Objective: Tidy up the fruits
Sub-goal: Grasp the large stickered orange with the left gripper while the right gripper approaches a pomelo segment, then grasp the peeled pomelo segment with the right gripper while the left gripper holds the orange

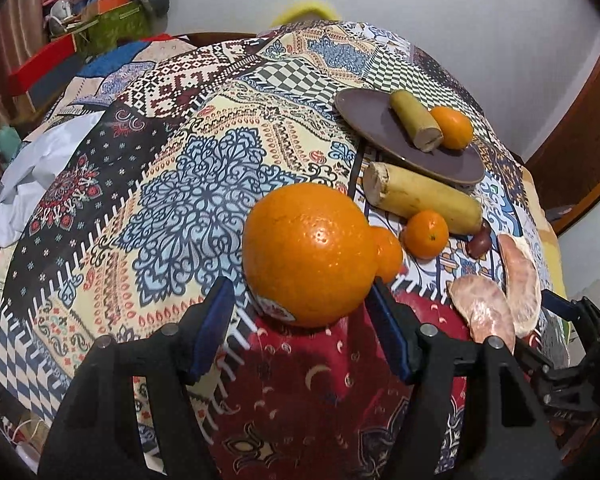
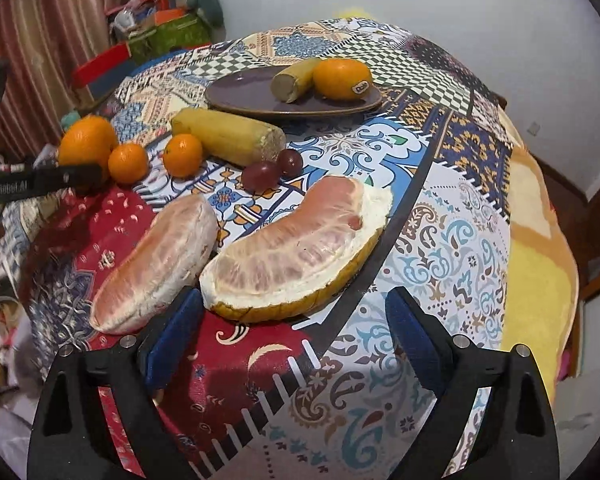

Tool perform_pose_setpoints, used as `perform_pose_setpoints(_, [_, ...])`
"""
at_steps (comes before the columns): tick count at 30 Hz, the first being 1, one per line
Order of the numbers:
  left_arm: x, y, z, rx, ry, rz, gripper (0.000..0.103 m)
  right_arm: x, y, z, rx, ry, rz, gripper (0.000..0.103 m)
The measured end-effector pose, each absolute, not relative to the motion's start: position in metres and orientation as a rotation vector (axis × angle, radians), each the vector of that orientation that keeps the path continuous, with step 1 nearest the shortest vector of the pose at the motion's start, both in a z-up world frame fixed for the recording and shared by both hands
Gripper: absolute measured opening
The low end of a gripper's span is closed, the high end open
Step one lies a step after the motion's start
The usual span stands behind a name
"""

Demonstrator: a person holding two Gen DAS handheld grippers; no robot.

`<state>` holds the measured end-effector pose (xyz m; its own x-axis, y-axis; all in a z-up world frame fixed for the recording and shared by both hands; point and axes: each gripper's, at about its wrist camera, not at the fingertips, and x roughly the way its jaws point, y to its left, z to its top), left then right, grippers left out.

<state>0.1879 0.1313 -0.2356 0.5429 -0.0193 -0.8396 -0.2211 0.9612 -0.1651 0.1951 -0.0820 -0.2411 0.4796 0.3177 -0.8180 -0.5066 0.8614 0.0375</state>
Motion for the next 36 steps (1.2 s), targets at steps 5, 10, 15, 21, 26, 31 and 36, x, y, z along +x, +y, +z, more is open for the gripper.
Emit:
perform_pose_setpoints(5, [0.188,0.134,-0.231,-0.26,0.954,0.109,0.06,0.199,-0.088,-0.24,-0.208,0.946,0.516,0.091])
perform_pose_setpoints(10, [0.186,0.137,-0.231,-0.251,0.947,0.093,0.058,0.204,-0.105,-0.24,-0.188,0.948,0.474,0.091])
perform_pose_setpoints(15, [0.174,0.131,-0.225,-0.214,0.945,0.084,0.058,0.211,-0.13,-0.24,-0.149,0.961,0.415,0.09])
perform_pose_setpoints(21, [0.153,0.123,-0.216,-0.183,0.947,0.052,0.057,0.211,-0.137,-0.23,-0.131,0.954,0.426,0.091])
perform_pose_setpoints(26, [0.146,0.115,-0.216,-0.15,0.963,0.036,0.057,0.217,-0.127,-0.22,-0.128,0.915,0.444,0.091])
perform_pose_setpoints(31, [0.15,0.109,-0.219,-0.106,0.964,0.046,0.058,0.237,-0.111,-0.23,-0.138,0.931,0.433,0.09])
perform_pose_setpoints(36, [0.157,0.107,-0.217,-0.099,0.948,0.038,0.063,0.248,-0.106,-0.245,-0.133,0.965,0.413,0.085])
